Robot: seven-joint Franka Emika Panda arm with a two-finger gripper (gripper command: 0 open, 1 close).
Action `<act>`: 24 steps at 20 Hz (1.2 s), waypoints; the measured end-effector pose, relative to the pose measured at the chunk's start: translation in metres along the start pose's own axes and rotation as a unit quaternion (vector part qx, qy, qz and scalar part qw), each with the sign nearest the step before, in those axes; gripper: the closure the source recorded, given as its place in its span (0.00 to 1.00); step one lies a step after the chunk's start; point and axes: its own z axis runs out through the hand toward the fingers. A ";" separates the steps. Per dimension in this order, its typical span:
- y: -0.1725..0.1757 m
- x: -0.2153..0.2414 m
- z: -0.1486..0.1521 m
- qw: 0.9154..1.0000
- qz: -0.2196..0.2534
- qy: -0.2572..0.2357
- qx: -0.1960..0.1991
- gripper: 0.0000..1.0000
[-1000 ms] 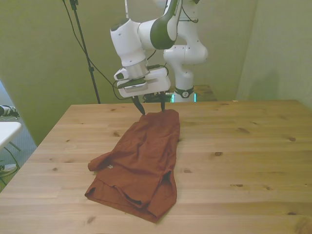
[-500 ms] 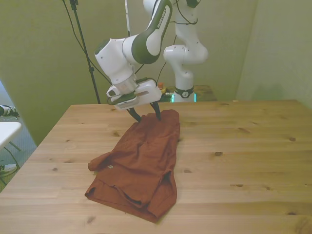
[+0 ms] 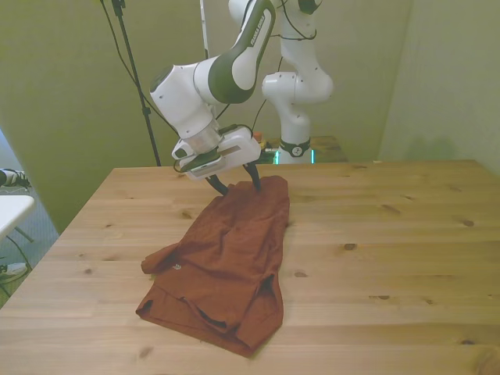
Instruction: Unfold the shorts
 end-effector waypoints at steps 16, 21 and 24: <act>0.000 0.000 0.002 1.000 -0.010 -0.001 -0.008 1.00; 0.004 -0.004 -0.009 1.000 -0.016 0.009 -0.019 1.00; 0.004 -0.006 -0.012 1.000 -0.017 0.009 -0.020 1.00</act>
